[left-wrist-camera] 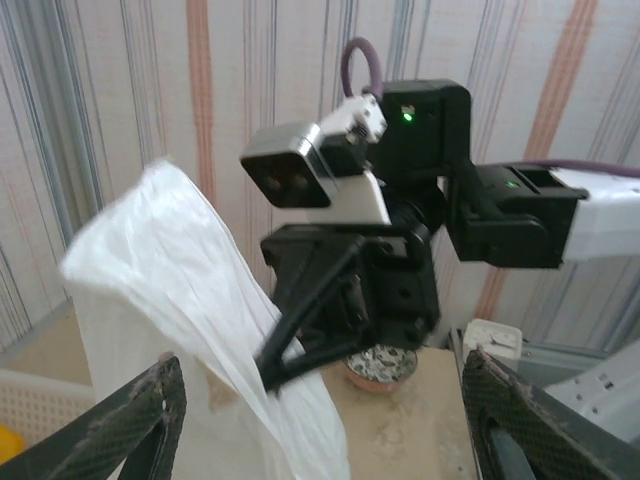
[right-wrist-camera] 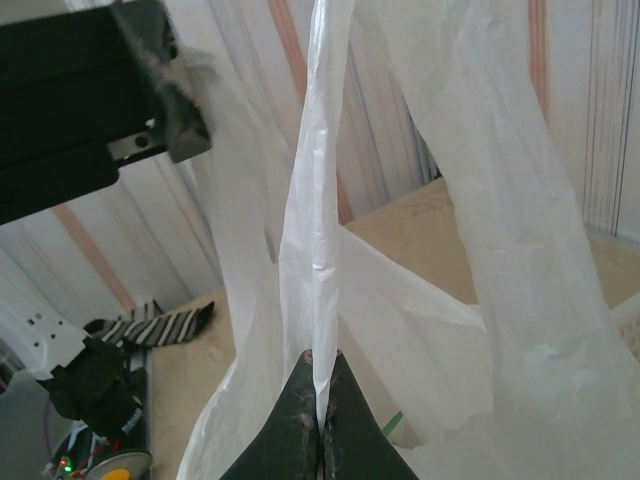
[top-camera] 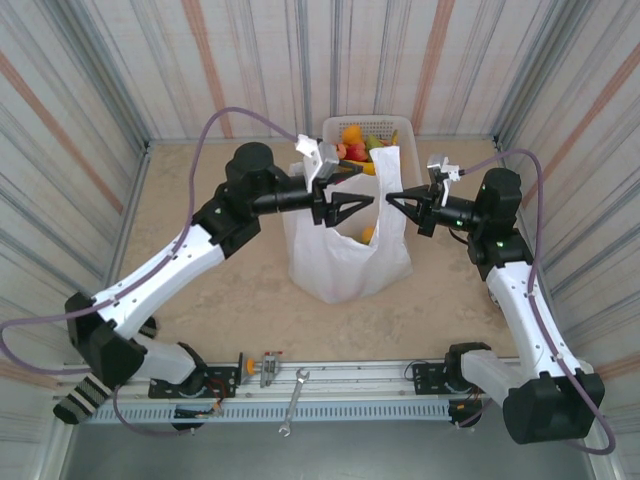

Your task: Place the fake fruits into the plastic bag and tie a complex knot

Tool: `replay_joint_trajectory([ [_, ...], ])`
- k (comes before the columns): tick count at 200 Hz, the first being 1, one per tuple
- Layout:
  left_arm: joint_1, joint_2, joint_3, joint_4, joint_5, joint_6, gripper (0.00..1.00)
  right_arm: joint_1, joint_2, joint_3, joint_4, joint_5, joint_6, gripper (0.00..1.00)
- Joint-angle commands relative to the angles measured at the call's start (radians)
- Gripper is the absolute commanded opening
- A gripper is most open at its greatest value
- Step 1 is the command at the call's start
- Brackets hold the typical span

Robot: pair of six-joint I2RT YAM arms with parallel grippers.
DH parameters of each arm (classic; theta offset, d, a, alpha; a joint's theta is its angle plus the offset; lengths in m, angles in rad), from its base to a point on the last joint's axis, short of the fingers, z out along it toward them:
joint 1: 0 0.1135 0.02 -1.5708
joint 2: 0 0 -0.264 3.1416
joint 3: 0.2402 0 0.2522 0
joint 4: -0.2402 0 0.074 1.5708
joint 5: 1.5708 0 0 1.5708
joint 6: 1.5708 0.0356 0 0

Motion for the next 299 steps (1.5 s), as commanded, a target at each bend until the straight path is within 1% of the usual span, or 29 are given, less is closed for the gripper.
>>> replay_joint_trajectory([
  [1, 0.001, 0.048, 0.08, 0.051, -0.054, 0.018, 0.76, 0.007, -0.019, 0.001, -0.021, 0.0, -0.036, 0.0],
  [14, 0.011, 0.078, 0.109, 0.071, -0.055, 0.009, 0.76, 0.008, -0.047, -0.001, -0.028, -0.002, -0.046, 0.0],
  [46, 0.038, 0.123, 0.159, 0.123, -0.051, -0.023, 0.77, 0.007, -0.048, -0.004, -0.037, -0.008, -0.055, 0.0],
  [60, 0.043, 0.144, 0.19, 0.107, -0.046, -0.022, 0.78, 0.009, -0.05, -0.006, -0.036, -0.01, -0.059, 0.0],
  [87, 0.044, 0.196, 0.248, 0.068, 0.003, -0.028, 0.78, 0.012, -0.049, -0.008, -0.036, -0.015, -0.062, 0.0],
  [112, 0.043, 0.234, 0.28, 0.057, 0.045, -0.047, 0.76, 0.013, -0.047, -0.008, -0.036, -0.015, -0.067, 0.0],
  [140, 0.041, 0.265, 0.306, 0.044, 0.075, -0.061, 0.71, 0.015, -0.047, -0.008, -0.033, -0.01, -0.07, 0.01],
  [157, 0.035, 0.278, 0.323, 0.018, 0.074, -0.047, 0.64, 0.018, -0.047, -0.008, -0.033, -0.012, -0.071, 0.01],
  [177, 0.032, 0.29, 0.345, -0.009, 0.087, -0.035, 0.52, 0.019, -0.047, -0.008, -0.033, -0.009, -0.072, 0.02],
  [201, 0.032, 0.285, 0.343, 0.0, 0.11, -0.034, 0.29, 0.02, -0.047, -0.009, -0.041, 0.013, -0.078, 0.07],
  [209, 0.032, 0.278, 0.339, 0.002, 0.113, -0.033, 0.21, 0.018, -0.045, -0.007, -0.049, 0.024, -0.082, 0.1],
  [219, 0.034, 0.267, 0.335, 0.003, 0.118, -0.028, 0.12, 0.017, -0.047, -0.003, -0.067, 0.039, -0.091, 0.18],
  [226, 0.034, 0.259, 0.331, 0.003, 0.118, -0.027, 0.05, 0.012, -0.047, 0.0, -0.084, 0.043, -0.101, 0.21],
  [233, 0.036, 0.251, 0.327, 0.003, 0.121, -0.024, 0.0, 0.002, -0.05, 0.004, -0.095, 0.04, -0.106, 0.26],
  [260, 0.043, 0.222, 0.316, -0.009, 0.133, -0.015, 0.0, -0.058, -0.085, 0.026, -0.103, -0.001, -0.103, 0.47],
  [281, 0.044, 0.208, 0.314, -0.011, 0.158, -0.012, 0.0, -0.109, -0.104, 0.059, -0.111, -0.019, -0.117, 0.57],
  [299, 0.046, 0.2, 0.313, -0.01, 0.183, -0.015, 0.0, -0.136, -0.089, 0.095, -0.103, -0.048, -0.13, 0.68],
])
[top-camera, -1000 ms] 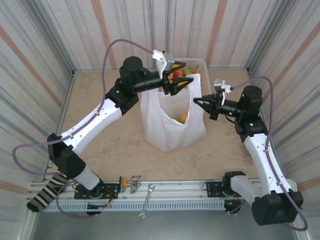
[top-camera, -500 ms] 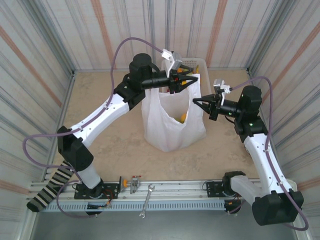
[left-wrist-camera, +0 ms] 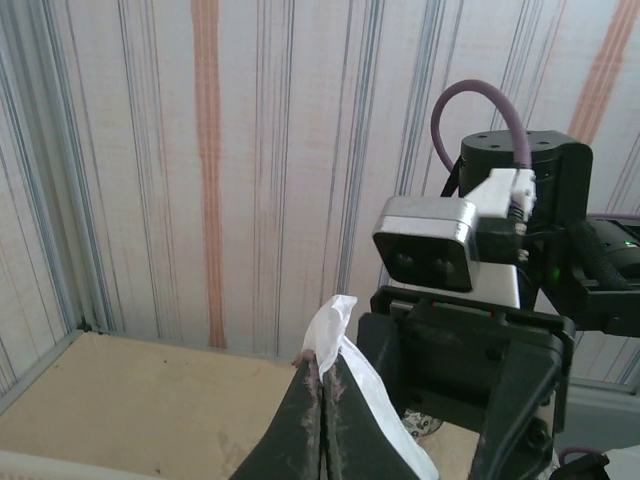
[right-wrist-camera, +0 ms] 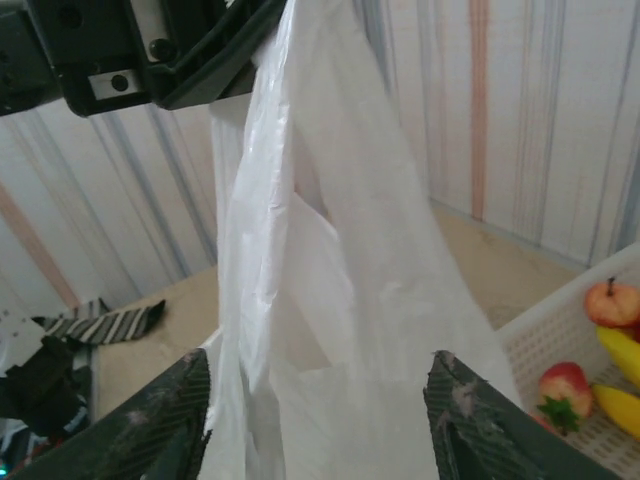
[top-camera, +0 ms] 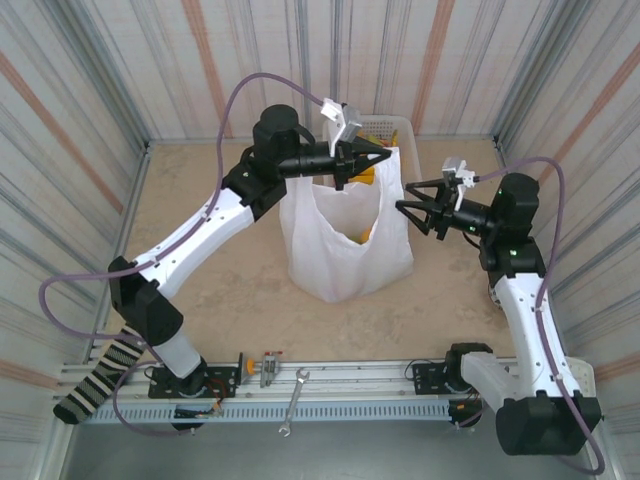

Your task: Place the fake fruits into the plastic bag and tie a complex knot

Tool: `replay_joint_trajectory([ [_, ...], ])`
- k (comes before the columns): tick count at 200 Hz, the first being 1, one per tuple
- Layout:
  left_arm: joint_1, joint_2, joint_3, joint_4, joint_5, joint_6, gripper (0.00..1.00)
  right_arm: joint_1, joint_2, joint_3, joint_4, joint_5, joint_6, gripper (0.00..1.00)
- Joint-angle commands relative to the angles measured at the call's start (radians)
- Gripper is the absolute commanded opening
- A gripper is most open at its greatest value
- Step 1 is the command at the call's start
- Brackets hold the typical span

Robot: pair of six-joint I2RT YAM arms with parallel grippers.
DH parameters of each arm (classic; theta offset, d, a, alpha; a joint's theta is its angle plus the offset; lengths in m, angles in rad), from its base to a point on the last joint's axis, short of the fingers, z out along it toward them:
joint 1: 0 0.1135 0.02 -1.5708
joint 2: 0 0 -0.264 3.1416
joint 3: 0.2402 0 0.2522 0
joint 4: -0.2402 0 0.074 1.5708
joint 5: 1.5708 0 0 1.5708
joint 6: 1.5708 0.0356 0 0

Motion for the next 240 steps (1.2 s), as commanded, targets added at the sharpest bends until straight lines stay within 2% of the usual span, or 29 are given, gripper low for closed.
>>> replay_joint_trajectory([
  [1, 0.005, -0.053, 0.005, 0.006, 0.058, 0.017, 0.0, -0.03, -0.009, 0.073, 0.005, -0.059, -0.029, 0.68],
  [21, 0.004, -0.061, 0.002, 0.003, 0.076, 0.02, 0.0, -0.023, 0.036, 0.109, 0.07, -0.117, -0.015, 0.85],
  [42, 0.008, -0.063, 0.001, 0.003, 0.103, 0.021, 0.0, 0.033, 0.107, 0.155, 0.119, -0.153, -0.017, 1.0],
  [84, 0.015, -0.068, -0.001, 0.008, 0.162, 0.012, 0.0, 0.121, 0.241, 0.264, 0.147, -0.211, -0.059, 1.0],
  [125, 0.033, -0.067, -0.008, 0.037, 0.202, -0.016, 0.0, 0.179, 0.311, 0.304, 0.133, -0.329, -0.058, 0.71],
  [165, 0.05, -0.06, -0.006, 0.069, 0.218, -0.048, 0.0, 0.202, 0.287, 0.213, 0.128, -0.312, -0.075, 0.42],
  [181, 0.053, -0.059, -0.005, 0.071, 0.218, -0.046, 0.0, 0.213, 0.278, 0.18, 0.124, -0.301, -0.073, 0.27],
  [240, 0.059, -0.063, 0.0, 0.078, 0.211, -0.049, 0.0, 0.228, 0.237, 0.041, 0.133, -0.239, -0.059, 0.14],
])
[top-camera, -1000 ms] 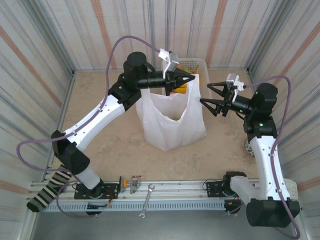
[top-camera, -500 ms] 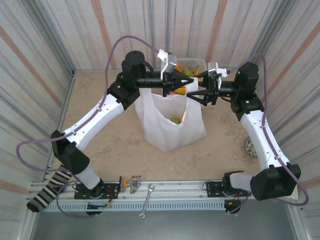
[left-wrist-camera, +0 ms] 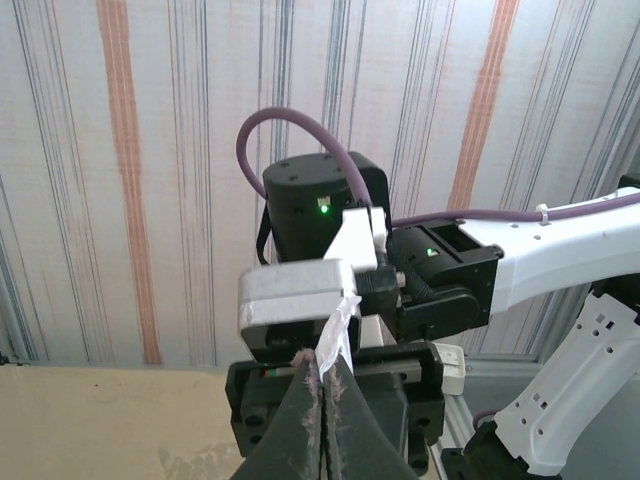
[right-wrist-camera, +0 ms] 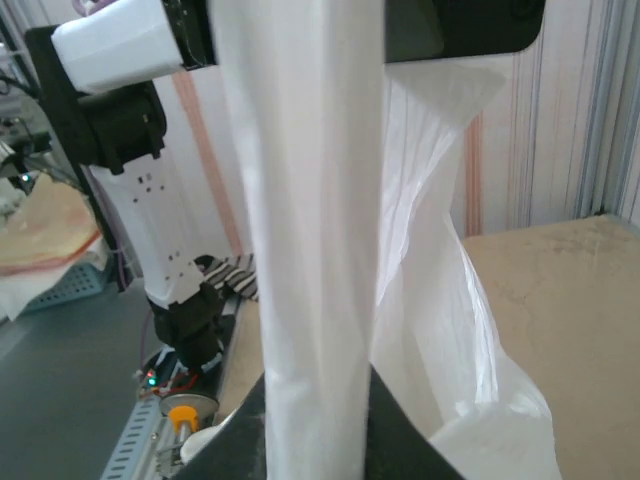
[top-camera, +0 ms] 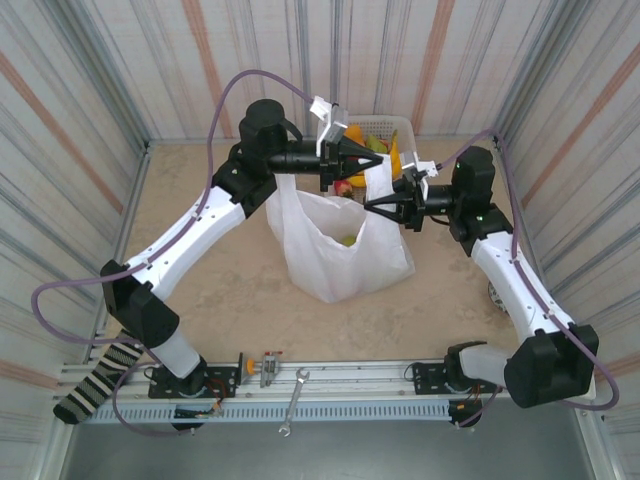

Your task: Place the fake fruits into the plastic bag and tie a complex knot

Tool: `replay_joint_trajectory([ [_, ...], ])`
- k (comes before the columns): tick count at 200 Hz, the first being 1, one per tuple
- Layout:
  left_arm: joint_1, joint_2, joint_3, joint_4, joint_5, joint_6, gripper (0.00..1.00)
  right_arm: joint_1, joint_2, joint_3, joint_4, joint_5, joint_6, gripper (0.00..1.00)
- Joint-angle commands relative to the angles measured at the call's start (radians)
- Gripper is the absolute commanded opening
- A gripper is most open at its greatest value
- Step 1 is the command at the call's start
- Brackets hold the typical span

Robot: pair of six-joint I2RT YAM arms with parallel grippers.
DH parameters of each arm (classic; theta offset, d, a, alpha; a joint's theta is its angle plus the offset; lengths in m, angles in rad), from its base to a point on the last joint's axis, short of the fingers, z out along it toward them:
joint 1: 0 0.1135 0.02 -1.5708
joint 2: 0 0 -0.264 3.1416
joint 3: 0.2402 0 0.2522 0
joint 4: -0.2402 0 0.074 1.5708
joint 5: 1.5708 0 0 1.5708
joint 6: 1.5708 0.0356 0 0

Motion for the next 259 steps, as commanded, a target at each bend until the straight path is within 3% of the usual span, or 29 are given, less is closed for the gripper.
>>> replay_joint_trajectory([
  [1, 0.012, -0.042, 0.005, 0.066, 0.01, -0.011, 0.0, 0.01, -0.037, -0.05, -0.001, 0.025, 0.004, 0.14],
  [33, 0.015, -0.043, 0.008, 0.066, 0.006, -0.012, 0.0, 0.013, -0.059, -0.114, 0.031, 0.064, 0.028, 0.13],
  [57, 0.016, -0.045, 0.01, 0.066, 0.003, -0.016, 0.0, 0.013, -0.071, -0.134, 0.029, 0.084, 0.03, 0.03],
  [88, 0.022, -0.066, 0.006, 0.064, 0.001, -0.02, 0.27, 0.008, -0.088, -0.136, 0.023, 0.134, 0.033, 0.0],
  [128, 0.067, -0.185, -0.06, 0.05, -0.016, -0.008, 0.5, -0.003, -0.094, -0.142, 0.025, 0.164, 0.039, 0.0],
  [155, 0.124, -0.3, -0.141, 0.03, -0.05, -0.006, 0.59, -0.013, -0.099, -0.144, 0.023, 0.173, 0.04, 0.0],
  [219, 0.325, -0.693, -0.52, -0.085, -0.281, 0.024, 0.77, -0.035, -0.127, -0.148, 0.015, 0.196, 0.041, 0.0],
  [259, 0.349, -0.892, -0.8, -0.095, -0.469, 0.037, 0.9, -0.039, -0.125, -0.152, 0.017, 0.197, 0.041, 0.0],
])
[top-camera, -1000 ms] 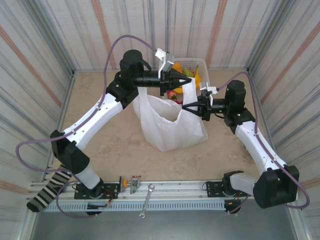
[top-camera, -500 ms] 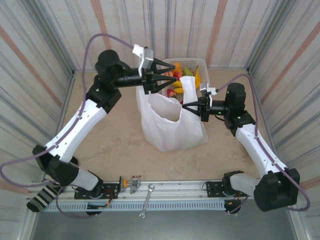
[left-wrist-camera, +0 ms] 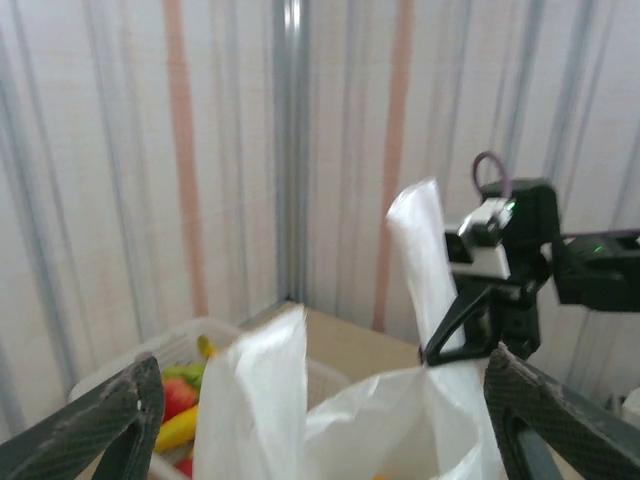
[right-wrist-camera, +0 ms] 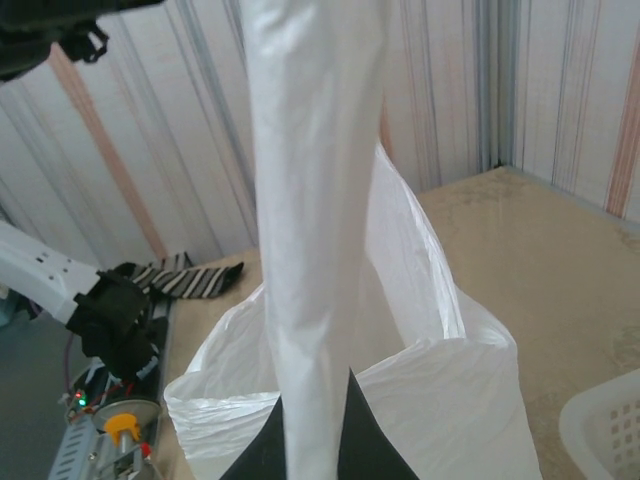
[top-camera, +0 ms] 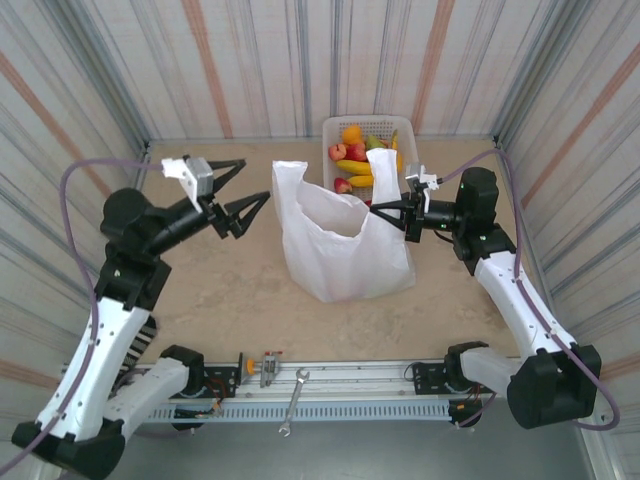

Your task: Place the fake fruits into the plastic bag and tie a complex knot

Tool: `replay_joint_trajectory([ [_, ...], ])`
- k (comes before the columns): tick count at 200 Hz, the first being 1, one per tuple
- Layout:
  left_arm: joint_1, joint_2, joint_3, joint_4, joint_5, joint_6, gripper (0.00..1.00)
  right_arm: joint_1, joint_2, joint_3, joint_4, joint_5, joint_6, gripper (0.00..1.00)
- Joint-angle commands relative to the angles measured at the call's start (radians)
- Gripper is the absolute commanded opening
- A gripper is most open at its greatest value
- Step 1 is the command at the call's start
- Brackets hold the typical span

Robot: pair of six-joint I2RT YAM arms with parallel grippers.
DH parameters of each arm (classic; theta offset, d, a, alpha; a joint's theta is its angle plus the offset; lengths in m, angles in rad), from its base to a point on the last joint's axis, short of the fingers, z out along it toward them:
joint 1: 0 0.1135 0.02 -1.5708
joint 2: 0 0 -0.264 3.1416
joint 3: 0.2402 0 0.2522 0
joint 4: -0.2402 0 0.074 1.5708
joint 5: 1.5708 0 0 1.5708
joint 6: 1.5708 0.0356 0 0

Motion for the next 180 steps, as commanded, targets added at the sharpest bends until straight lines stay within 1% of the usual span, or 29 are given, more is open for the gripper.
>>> replay_joint_trajectory([
  [1, 0.008, -0.072, -0.126, -0.02, -0.145, 0.02, 0.9, -0.01, -0.022, -0.005, -0.004, 0.003, 0.011, 0.0],
  [16, 0.008, -0.086, -0.211, 0.026, -0.153, 0.009, 0.93, -0.009, -0.023, -0.004, -0.002, 0.003, 0.014, 0.0],
  [36, 0.008, -0.068, -0.307, 0.143, -0.123, -0.013, 0.95, -0.01, -0.028, -0.004, -0.002, 0.002, 0.015, 0.0],
  [49, 0.007, -0.041, -0.371, 0.265, -0.085, -0.013, 0.99, -0.008, -0.032, -0.002, -0.002, 0.005, 0.017, 0.0],
  [71, 0.007, 0.032, -0.447, 0.468, -0.03, -0.015, 0.99, -0.008, -0.036, 0.0, -0.005, 0.003, 0.018, 0.0],
  [100, 0.006, 0.164, -0.435, 0.598, 0.071, 0.006, 0.99, -0.01, -0.04, 0.003, -0.009, 0.006, 0.019, 0.0],
  [128, 0.007, 0.266, -0.41, 0.688, 0.063, 0.016, 0.99, -0.01, -0.044, 0.008, -0.017, 0.004, 0.019, 0.0],
  [145, 0.006, 0.324, -0.391, 0.759, 0.102, 0.018, 0.98, -0.01, -0.047, 0.008, -0.02, 0.005, 0.019, 0.0],
  [166, 0.008, 0.407, -0.343, 0.8, 0.189, 0.011, 0.92, -0.011, -0.046, 0.009, -0.023, 0.007, 0.016, 0.0],
  [180, 0.007, 0.455, -0.321, 0.85, 0.226, -0.007, 0.89, -0.013, -0.047, 0.009, -0.028, 0.006, 0.017, 0.0],
])
